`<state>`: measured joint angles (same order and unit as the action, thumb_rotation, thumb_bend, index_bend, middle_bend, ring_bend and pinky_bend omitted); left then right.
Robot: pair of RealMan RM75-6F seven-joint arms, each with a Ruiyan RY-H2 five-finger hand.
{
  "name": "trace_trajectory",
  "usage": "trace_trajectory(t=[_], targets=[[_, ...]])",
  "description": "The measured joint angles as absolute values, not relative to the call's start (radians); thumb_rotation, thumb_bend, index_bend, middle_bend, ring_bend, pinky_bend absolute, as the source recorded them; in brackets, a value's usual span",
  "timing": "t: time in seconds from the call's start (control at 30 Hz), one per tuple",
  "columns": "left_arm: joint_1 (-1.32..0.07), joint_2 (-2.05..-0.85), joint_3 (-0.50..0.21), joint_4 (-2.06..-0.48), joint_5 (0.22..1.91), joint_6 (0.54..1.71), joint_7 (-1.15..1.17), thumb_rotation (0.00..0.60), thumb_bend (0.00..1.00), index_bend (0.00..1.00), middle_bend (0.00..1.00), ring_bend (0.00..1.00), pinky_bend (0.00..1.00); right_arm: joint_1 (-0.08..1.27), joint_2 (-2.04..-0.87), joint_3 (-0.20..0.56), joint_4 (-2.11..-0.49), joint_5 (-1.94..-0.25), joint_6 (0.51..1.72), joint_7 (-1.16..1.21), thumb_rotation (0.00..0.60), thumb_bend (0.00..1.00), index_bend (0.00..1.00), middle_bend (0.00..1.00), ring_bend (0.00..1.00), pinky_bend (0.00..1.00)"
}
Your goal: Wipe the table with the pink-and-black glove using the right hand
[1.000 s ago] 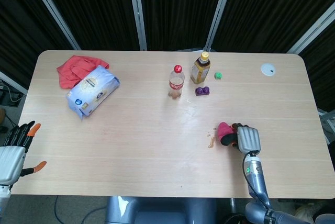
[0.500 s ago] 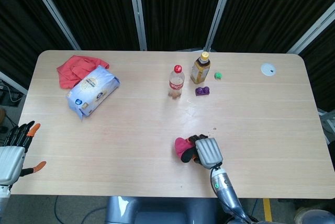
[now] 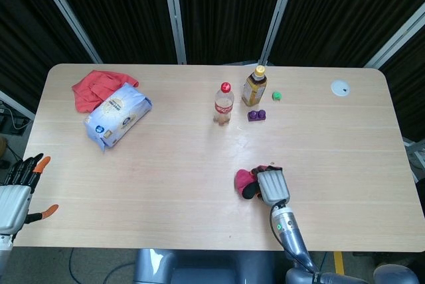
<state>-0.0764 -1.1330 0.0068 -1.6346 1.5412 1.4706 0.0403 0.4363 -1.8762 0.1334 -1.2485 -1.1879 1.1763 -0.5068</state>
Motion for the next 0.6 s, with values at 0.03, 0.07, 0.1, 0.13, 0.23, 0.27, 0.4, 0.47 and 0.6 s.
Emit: trace_trajectory(t=[0.03,0.07,0.1,0.13,0.23,0.27,0.4,0.47,0.6], targets=[[-0.076,-1.133,0.006,-1.636,1.541,1.470,0.039,0.600,0.00,0.00,0.00,0.00,0.00,0.437,-1.871,0.141,-1.232,-1.182,1.175,-0.505,0.600,0.46,0.76,0.66,0.52,0.70],[-0.077,-1.133,0.006,-1.636,1.541,1.470,0.039,0.600,0.00,0.00,0.00,0.00,0.00,0.437,-1.866,0.149,-1.216,-1.176,1.174,-0.502,0.600,0.46,0.76,0.66,0.52,0.70],[-0.077,-1.133,0.006,-1.635,1.541,1.470,0.039,0.600,0.00,0.00,0.00,0.00,0.00,0.437,-1.859,0.156,-1.202,-1.170,1.173,-0.500,0.600,0.47,0.76,0.66,0.52,0.70],[-0.077,-1.133,0.006,-1.635,1.542,1.470,0.040,0.600,0.00,0.00,0.00,0.00,0.00,0.436,-1.847,0.168,-1.184,-1.161,1.173,-0.497,0.600,0.47,0.76,0.66,0.52,0.70],[-0.077,-1.134,0.006,-1.634,1.541,1.471,0.041,0.600,0.00,0.00,0.00,0.00,0.00,0.435,-1.816,0.194,-1.149,-1.138,1.172,-0.495,0.600,0.46,0.76,0.66,0.52,0.70],[-0.077,-1.135,0.006,-1.634,1.541,1.471,0.042,0.600,0.00,0.00,0.00,0.00,0.00,0.434,-1.807,0.201,-1.141,-1.131,1.173,-0.495,0.600,0.46,0.76,0.66,0.52,0.70],[-0.077,-1.136,0.005,-1.634,1.542,1.472,0.046,0.600,0.00,0.00,0.00,0.00,0.00,0.429,-1.776,0.233,-1.126,-1.089,1.172,-0.495,0.600,0.46,0.76,0.66,0.52,0.70],[-0.077,-1.137,0.006,-1.634,1.542,1.472,0.048,0.600,0.00,0.00,0.00,0.00,0.00,0.426,-1.763,0.246,-1.136,-1.072,1.170,-0.494,0.600,0.46,0.76,0.66,0.52,0.70],[-0.078,-1.139,0.005,-1.635,1.540,1.470,0.053,0.600,0.00,0.00,0.00,0.00,0.00,0.424,-1.760,0.240,-1.181,-1.069,1.165,-0.492,0.600,0.46,0.76,0.66,0.52,0.70]])
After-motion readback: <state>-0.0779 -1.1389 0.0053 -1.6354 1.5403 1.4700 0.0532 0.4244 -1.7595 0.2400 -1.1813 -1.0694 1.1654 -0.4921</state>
